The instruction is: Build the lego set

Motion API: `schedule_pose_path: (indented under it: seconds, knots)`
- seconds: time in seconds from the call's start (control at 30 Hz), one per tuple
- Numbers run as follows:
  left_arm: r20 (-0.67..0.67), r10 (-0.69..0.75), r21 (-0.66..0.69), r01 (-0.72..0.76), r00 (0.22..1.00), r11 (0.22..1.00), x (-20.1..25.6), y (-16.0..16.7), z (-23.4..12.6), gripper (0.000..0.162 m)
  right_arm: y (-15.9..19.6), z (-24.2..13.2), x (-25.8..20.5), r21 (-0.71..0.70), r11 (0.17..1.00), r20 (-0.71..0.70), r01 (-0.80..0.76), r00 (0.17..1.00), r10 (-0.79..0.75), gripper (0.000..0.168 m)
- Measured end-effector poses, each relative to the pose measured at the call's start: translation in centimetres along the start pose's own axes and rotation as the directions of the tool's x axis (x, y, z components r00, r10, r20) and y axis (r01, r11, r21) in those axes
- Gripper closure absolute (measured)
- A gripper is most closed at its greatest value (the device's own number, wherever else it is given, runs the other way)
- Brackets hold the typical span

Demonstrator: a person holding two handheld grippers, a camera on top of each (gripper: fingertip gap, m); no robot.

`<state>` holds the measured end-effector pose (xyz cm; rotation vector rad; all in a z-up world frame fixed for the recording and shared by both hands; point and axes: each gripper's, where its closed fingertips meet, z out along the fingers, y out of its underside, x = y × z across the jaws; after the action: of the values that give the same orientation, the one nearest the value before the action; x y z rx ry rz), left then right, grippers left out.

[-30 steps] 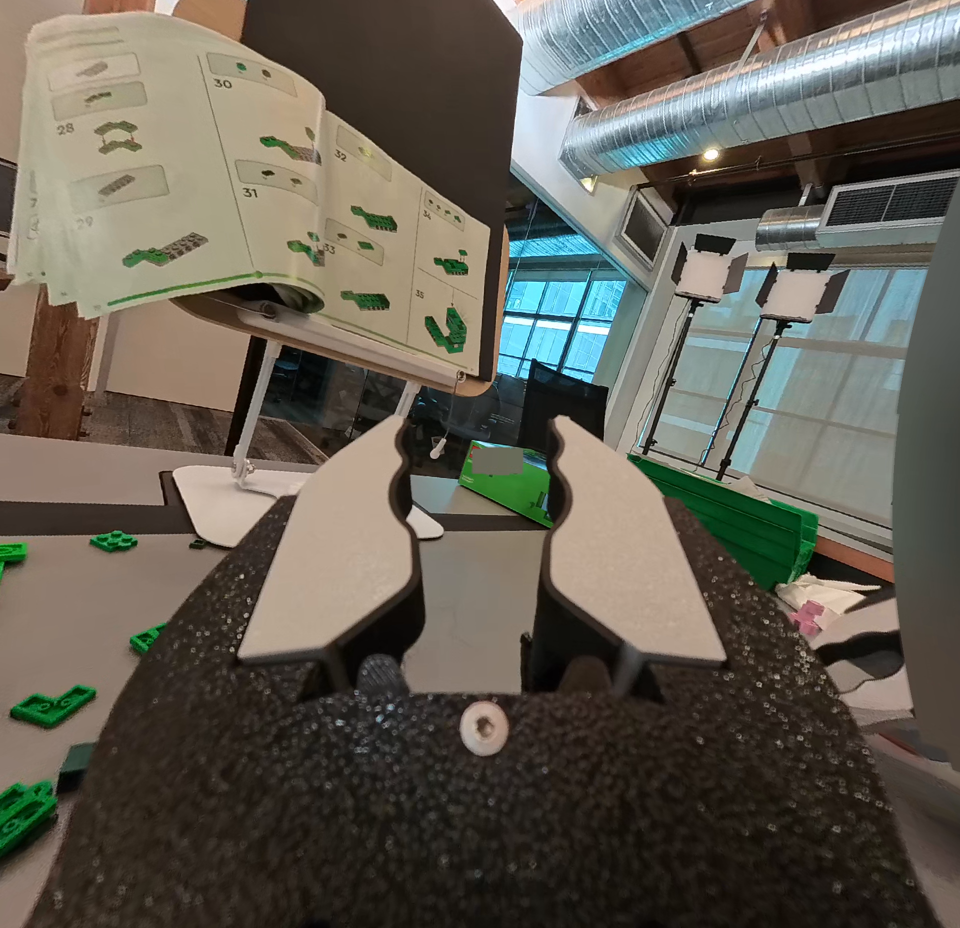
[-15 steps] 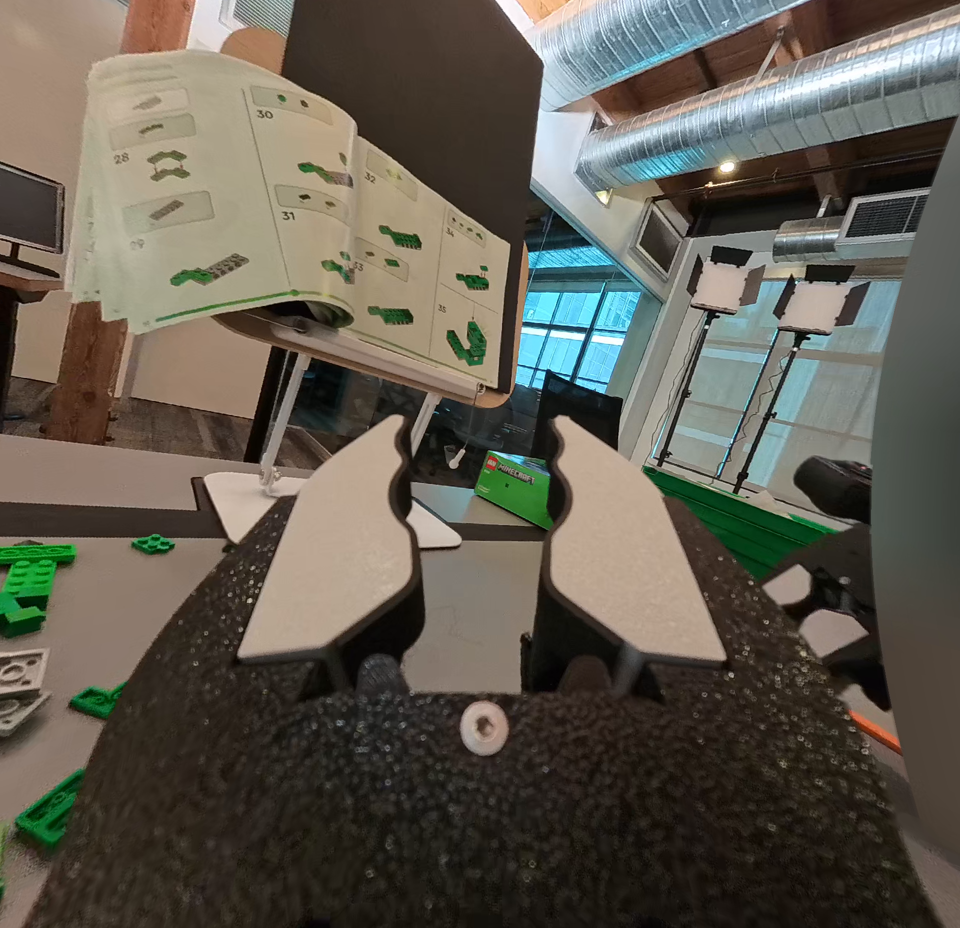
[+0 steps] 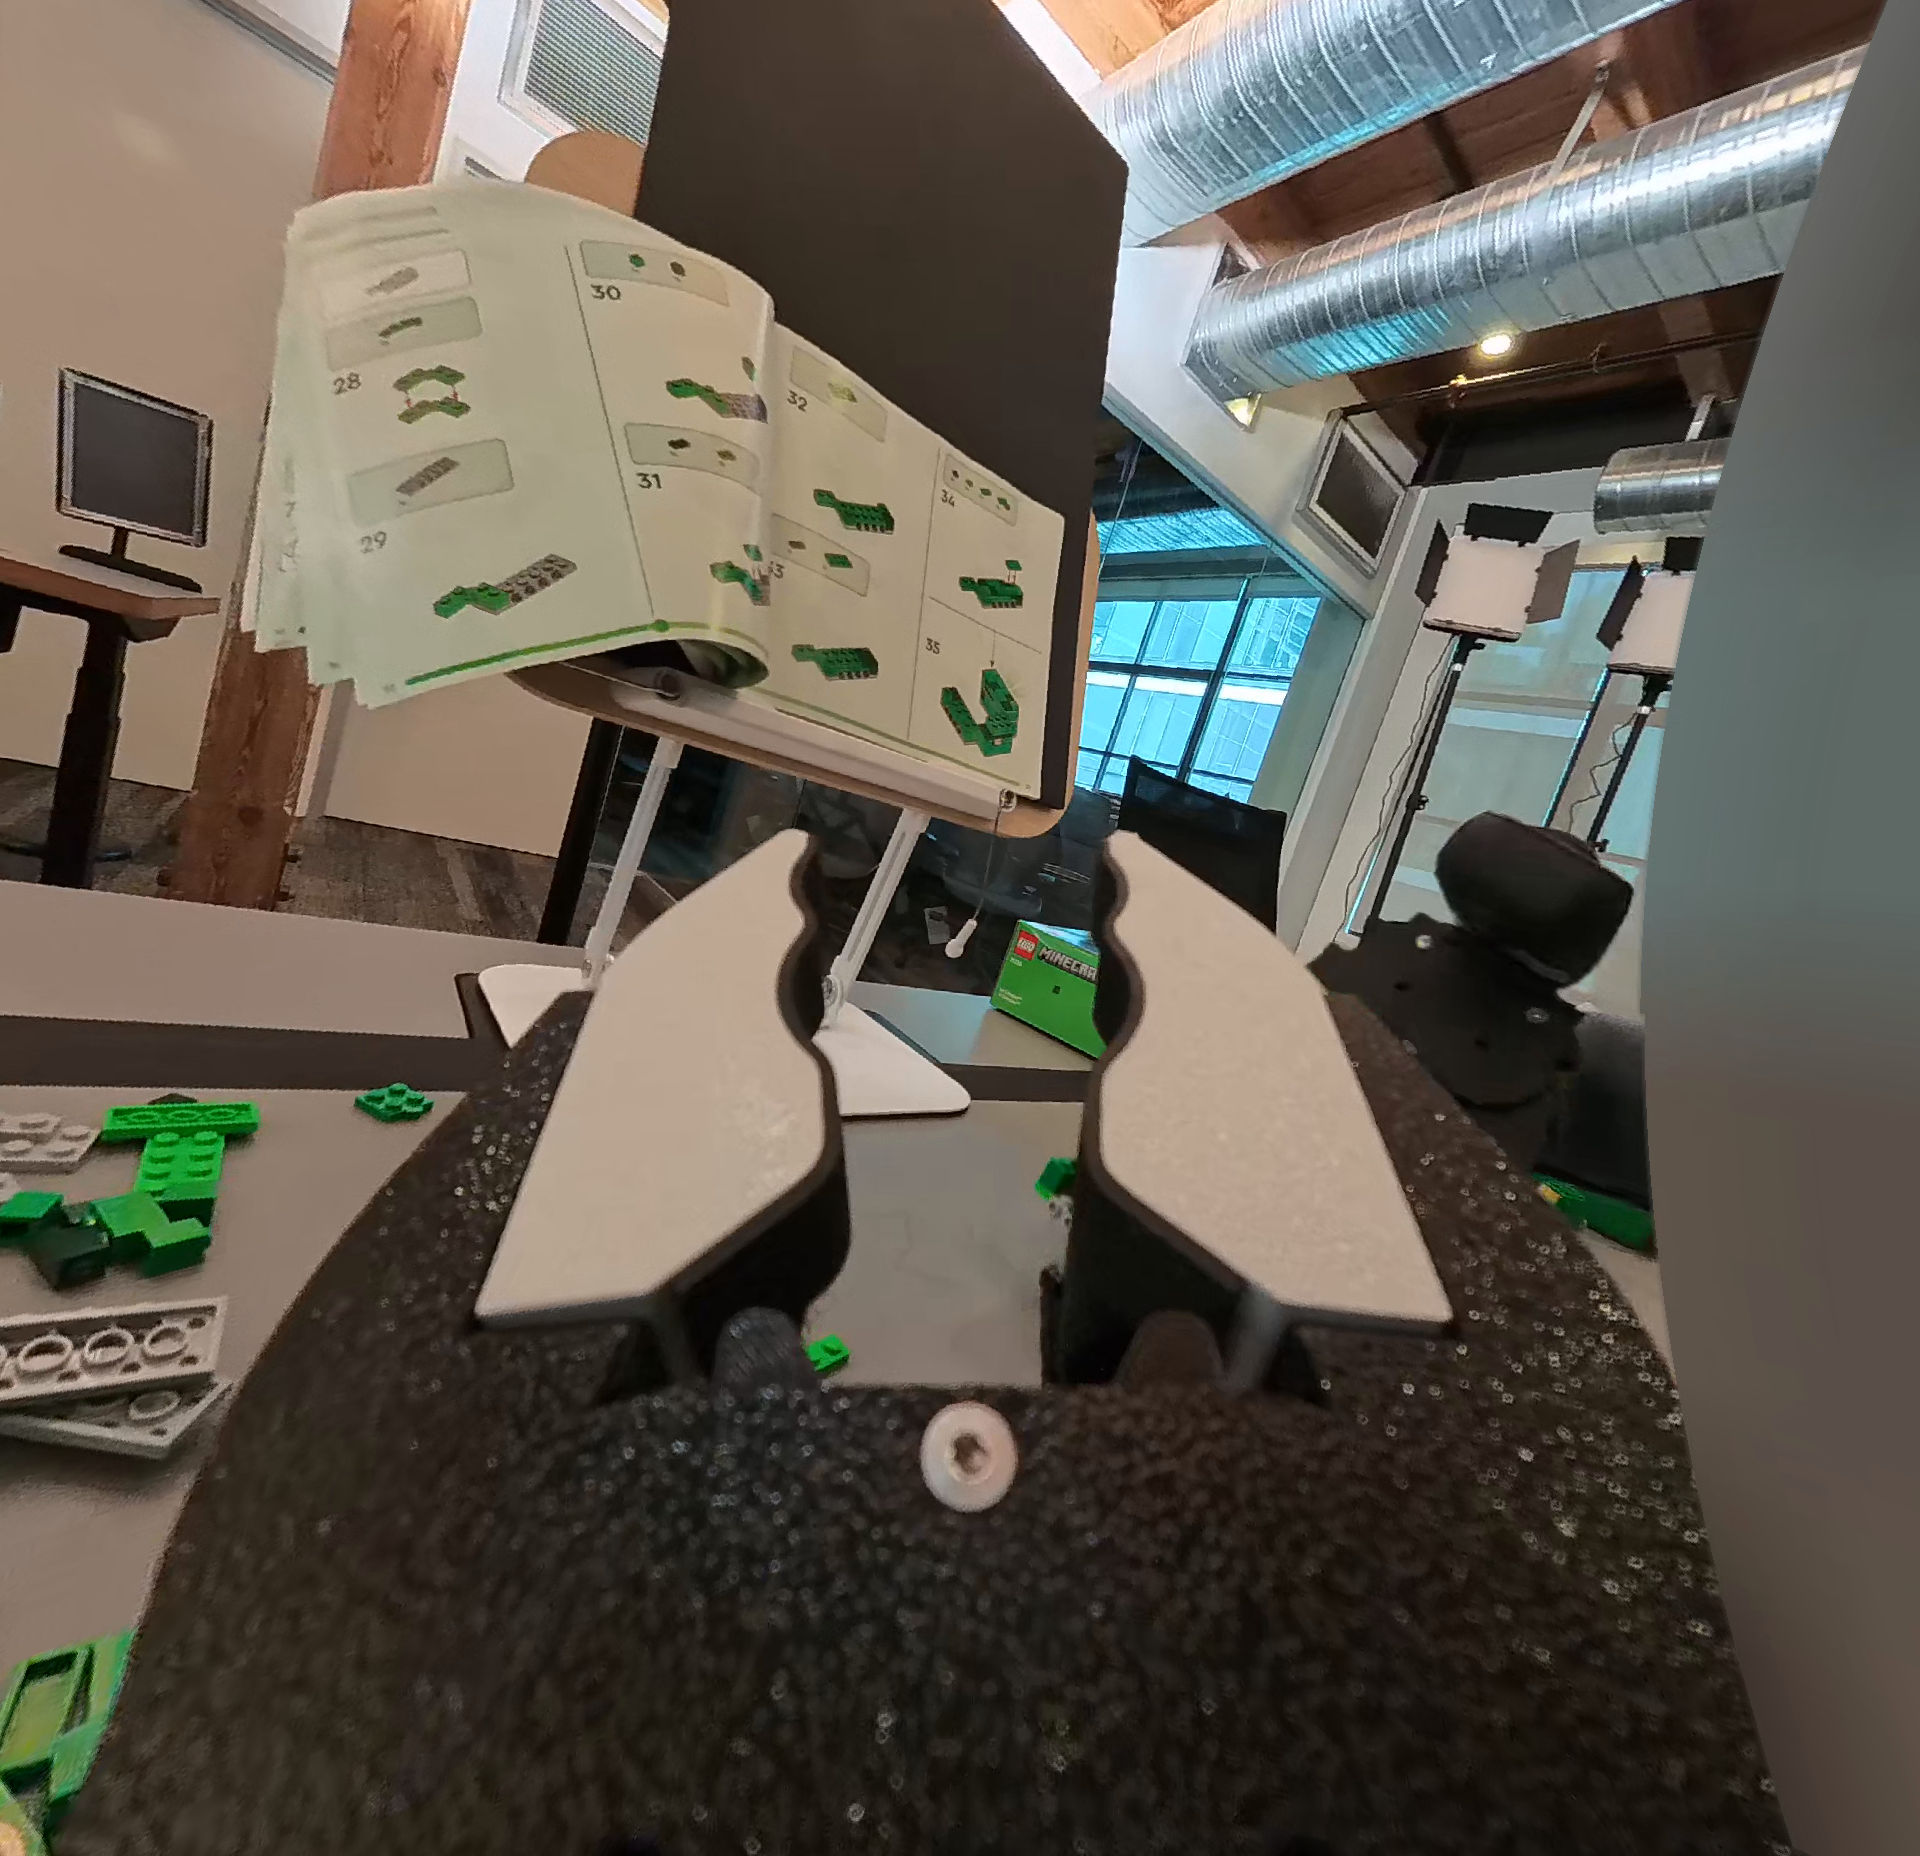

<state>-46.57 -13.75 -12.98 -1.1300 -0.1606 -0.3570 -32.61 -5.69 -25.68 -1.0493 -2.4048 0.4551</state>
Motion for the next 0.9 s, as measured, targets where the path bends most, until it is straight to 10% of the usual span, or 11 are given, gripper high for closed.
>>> schedule_pose_path:
  seconds: [0.33, 0.53, 0.9]
  knots:
    - [-0.008, -0.004, -0.003, 0.004, 1.000, 1.000, 0.2, 0.1, 0.1, 0.113, 0.5, 1.5, -2.0, -0.065, 0.995, 0.095, 0.072, 0.993, -0.066, 0.131]
    - [0.000, -0.010, 0.005, 0.010, 1.000, 1.000, 0.0, -0.1, 0.0, 0.113, -0.4, -3.6, -1.3, 0.161, 0.970, -0.172, -0.184, 0.962, 0.211, 0.127]
    - [-0.004, -0.001, -0.007, 0.001, 1.000, 1.000, 0.1, 0.2, 0.0, 0.113, -2.1, -2.0, -6.2, 0.407, 0.805, -0.194, -0.431, 0.821, 0.537, 0.128]
